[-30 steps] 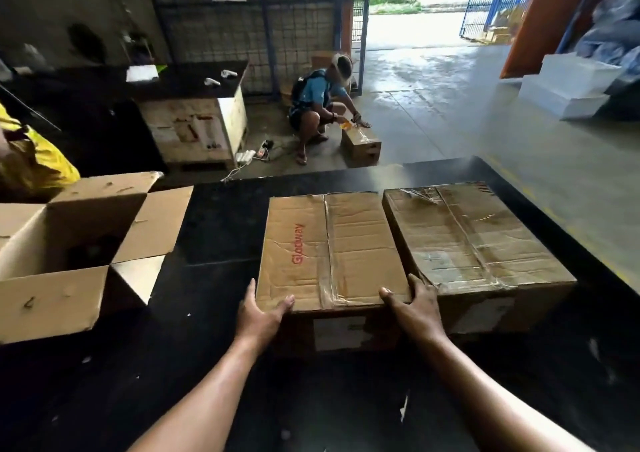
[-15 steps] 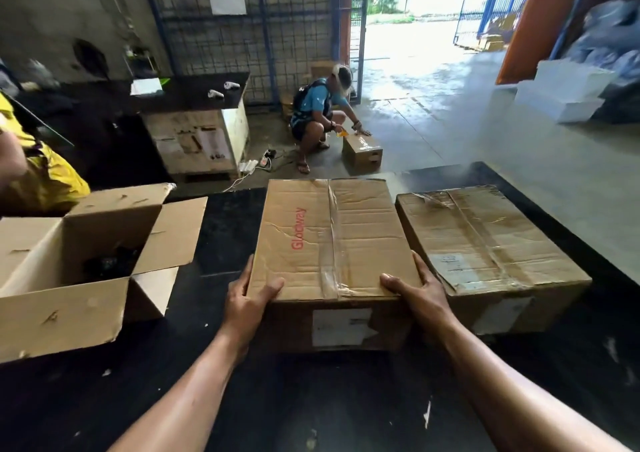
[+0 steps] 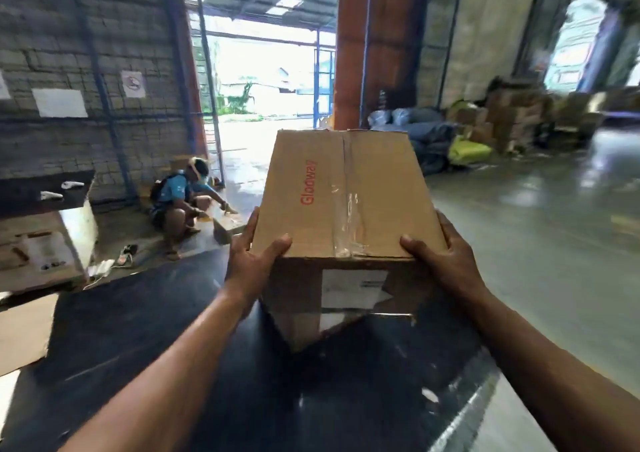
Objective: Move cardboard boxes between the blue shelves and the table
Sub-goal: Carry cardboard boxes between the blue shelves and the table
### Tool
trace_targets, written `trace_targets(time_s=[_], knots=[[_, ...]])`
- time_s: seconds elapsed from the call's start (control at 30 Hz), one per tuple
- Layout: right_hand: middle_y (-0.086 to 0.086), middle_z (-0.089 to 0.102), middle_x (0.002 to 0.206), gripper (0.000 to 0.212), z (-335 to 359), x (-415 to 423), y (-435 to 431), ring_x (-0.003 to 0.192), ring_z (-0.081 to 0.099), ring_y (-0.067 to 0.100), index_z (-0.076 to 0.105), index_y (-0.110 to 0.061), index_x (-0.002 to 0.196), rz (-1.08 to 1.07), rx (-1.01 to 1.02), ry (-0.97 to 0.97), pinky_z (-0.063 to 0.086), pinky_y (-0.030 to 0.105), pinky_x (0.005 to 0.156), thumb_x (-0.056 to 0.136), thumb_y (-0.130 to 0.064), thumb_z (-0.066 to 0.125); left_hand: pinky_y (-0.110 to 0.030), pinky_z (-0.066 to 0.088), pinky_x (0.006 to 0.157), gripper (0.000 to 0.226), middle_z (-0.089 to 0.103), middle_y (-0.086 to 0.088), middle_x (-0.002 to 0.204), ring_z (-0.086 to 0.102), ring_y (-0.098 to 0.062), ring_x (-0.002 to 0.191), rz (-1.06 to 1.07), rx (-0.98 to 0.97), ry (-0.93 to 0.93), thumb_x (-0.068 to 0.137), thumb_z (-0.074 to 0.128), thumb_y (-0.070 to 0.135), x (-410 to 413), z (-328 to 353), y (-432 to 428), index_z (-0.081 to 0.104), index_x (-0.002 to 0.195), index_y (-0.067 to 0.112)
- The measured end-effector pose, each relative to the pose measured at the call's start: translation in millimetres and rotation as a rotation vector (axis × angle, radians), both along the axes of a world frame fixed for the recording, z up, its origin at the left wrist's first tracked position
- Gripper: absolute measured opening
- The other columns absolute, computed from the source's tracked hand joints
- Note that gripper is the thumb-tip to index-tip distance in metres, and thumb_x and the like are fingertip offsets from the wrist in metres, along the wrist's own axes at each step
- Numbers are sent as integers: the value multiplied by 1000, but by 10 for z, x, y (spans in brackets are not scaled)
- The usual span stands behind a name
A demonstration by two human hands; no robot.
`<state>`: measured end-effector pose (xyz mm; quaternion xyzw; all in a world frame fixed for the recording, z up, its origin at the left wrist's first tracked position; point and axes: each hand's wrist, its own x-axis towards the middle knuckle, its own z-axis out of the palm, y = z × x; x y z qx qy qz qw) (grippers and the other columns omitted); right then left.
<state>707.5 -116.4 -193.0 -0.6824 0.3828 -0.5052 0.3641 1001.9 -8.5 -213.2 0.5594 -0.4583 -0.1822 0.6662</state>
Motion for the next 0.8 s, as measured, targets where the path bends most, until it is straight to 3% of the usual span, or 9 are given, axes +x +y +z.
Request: trace_targets(time_s=[0.1, 0.17, 0.23, 0.37, 0.43, 0.5, 0.6, 0.7, 0.8], knots=[[-7, 63, 129, 75, 102, -1179, 336, 113, 63, 17, 52, -37, 136, -203, -5, -8, 52, 42, 97, 69, -58, 80, -22, 51, 89, 60, 67, 22, 117, 66, -2, 107, -215, -8, -21, 61, 73, 73, -997, 92, -299, 53, 117, 66], [-12, 66, 125, 76, 170, -1923, 632, 112, 64, 17, 55, -42, 132, -343, -11, -29, 53, 42, 96, 63, -63, 78, -16, 50, 84, 72, 64, 17, 120, 64, 0, 106, -342, 1, -45, 59, 68, 72, -1714, 147, -478, 50, 128, 62], [-11, 67, 125, 78, 237, -2609, 962, 112, 65, 17, 55, -39, 134, -502, -19, -31, 52, 42, 96, 63, -61, 79, -26, 51, 93, 88, 60, 8, 130, 61, -13, 114, -500, 33, -51, 59, 68, 71, -2443, 183, -639, 47, 142, 49], [-15, 72, 111, 64, 406, -3705, 1645, 98, 68, 2, 61, -32, 122, -814, -80, -42, 52, 24, 88, 64, -47, 80, -44, 50, 101, 99, 56, -5, 139, 57, -25, 122, -816, 63, -57, 58, 68, 70, -3865, 289, -868, 40, 150, 47], [-20, 75, 102, 64, 471, -4105, 1986, 90, 69, -5, 60, -31, 122, -969, -109, -71, 49, 11, 78, 63, -40, 82, -32, 52, 92, 95, 56, -1, 137, 60, -16, 116, -966, 32, -18, 59, 70, 68, -4524, 344, -894, 43, 147, 49], [-14, 76, 104, 64, 512, -4403, 2327, 92, 69, -2, 62, -27, 125, -1122, -118, -55, 48, 11, 77, 66, -38, 84, -22, 52, 85, 93, 59, 1, 135, 63, -8, 113, -1148, -8, 22, 60, 74, 63, -5107, 423, -859, 46, 147, 45], [-10, 72, 112, 70, 549, -4650, 2820, 99, 68, 1, 56, -23, 138, -1330, -125, -81, 49, 15, 84, 75, -29, 86, -29, 55, 95, 99, 62, 2, 132, 64, -12, 117, -1379, -22, 37, 57, 77, 61, -5804, 561, -777, 47, 149, 38], [-16, 68, 115, 59, 570, -4676, 3297, 103, 65, 0, 58, -39, 131, -1554, -151, -59, 48, 13, 84, 77, -35, 83, -29, 53, 100, 95, 65, 10, 131, 63, -8, 119, -1591, -44, 39, 62, 81, 54, -6405, 652, -646, 49, 148, 32], [-24, 61, 112, 44, 570, -4578, 3750, 94, 60, -16, 59, -50, 111, -1748, -203, -21, 45, 3, 70, 77, -38, 83, -27, 52, 98, 86, 65, 5, 132, 64, -5, 116, -1781, -23, 69, 68, 84, 45, -6922, 677, -376, 50, 146, 33]])
